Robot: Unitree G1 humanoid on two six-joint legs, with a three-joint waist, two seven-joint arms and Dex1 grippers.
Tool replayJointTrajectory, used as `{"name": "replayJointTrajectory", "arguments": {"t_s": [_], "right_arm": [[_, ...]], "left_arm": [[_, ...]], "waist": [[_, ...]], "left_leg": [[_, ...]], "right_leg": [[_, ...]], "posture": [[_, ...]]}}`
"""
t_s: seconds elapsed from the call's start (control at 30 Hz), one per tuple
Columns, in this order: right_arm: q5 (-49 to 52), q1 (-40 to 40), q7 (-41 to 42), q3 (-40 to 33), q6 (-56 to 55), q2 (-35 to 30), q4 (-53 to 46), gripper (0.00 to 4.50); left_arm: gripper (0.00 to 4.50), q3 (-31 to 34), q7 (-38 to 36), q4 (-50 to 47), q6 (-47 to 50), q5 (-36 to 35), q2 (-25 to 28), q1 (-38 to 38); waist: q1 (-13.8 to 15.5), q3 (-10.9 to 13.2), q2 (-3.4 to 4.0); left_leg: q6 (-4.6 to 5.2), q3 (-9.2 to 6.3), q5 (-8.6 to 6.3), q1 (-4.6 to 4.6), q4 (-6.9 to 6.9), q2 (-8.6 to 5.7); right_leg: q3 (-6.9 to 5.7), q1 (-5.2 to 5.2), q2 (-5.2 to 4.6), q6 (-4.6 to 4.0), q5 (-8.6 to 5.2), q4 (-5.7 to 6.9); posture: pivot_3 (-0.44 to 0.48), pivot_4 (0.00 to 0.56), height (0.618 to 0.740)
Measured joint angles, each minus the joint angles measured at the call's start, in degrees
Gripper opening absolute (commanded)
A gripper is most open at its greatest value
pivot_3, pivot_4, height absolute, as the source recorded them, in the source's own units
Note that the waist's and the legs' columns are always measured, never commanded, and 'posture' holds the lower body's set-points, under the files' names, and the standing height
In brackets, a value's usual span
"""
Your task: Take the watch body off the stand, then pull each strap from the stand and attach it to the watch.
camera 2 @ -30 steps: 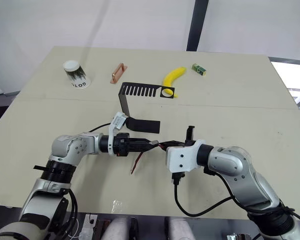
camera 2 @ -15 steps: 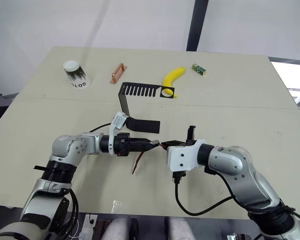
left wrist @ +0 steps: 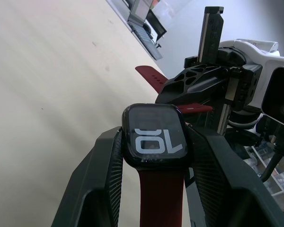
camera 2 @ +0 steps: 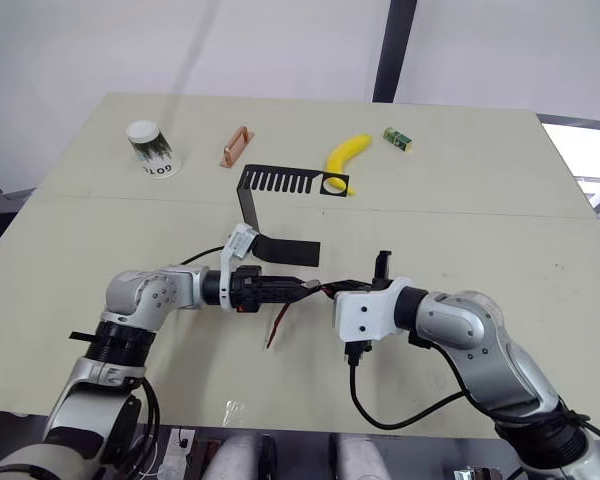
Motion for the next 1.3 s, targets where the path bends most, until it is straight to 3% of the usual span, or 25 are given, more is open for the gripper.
{"name": "replayJointTrajectory", "arguments": {"t_s": [1.3], "right_arm": [[-1.82, -3.18, 1.08, 2.42, 6.8, -0.45, -0.23, 0.0]], "left_arm": [[1.61, 1.64, 4.49, -4.8, 2.71, -0.33, -2.48, 1.02]], "waist": [[-0.04, 0.0, 0.0]], "left_leg": [[0.0, 0.0, 0.0, 0.0, 0.01, 0.0]], "right_leg": [[0.0, 0.0, 0.0, 0.0, 0.0, 0.02]], "posture": [[0.0, 0.15, 0.74]]}}
